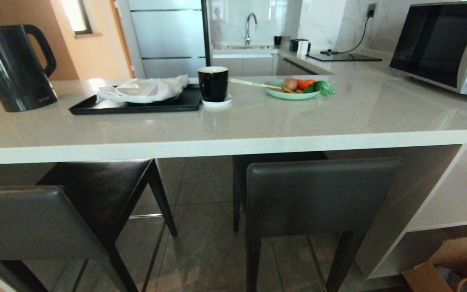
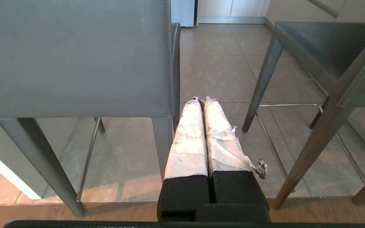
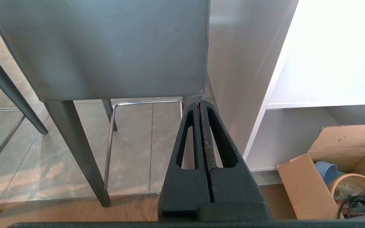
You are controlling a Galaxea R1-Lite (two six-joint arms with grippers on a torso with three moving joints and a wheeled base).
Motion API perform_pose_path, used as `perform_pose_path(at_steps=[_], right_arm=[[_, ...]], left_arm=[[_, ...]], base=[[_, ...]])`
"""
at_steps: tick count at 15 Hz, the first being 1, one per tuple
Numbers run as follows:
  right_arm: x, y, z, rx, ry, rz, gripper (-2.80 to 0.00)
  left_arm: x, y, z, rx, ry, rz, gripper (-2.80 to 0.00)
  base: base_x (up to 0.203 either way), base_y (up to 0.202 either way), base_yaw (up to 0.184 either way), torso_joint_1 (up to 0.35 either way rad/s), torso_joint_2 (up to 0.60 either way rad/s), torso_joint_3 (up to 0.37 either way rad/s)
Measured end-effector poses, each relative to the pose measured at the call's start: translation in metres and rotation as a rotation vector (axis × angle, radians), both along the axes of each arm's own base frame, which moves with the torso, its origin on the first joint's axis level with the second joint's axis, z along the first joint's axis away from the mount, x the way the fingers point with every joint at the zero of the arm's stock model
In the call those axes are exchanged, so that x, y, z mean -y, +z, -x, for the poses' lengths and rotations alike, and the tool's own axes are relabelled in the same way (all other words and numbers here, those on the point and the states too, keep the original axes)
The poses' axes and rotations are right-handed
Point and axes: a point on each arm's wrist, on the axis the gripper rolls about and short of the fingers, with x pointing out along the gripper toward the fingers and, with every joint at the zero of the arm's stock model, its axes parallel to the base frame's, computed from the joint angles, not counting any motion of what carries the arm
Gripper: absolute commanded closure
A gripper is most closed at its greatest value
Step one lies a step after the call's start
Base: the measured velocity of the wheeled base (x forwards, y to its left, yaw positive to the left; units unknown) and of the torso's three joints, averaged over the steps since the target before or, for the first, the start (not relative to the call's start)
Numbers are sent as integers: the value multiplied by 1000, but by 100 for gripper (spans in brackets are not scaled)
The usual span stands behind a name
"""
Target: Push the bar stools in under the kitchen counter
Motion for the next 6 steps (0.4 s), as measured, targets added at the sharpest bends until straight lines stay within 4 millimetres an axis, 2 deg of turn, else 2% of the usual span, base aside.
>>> perform_pose_path(at_steps=[6], right_arm=[[0,0,0,0,0,-1,0]], left_arm=[[0,0,0,0,0,0,0]], base=[[0,0,0,0,0,0]])
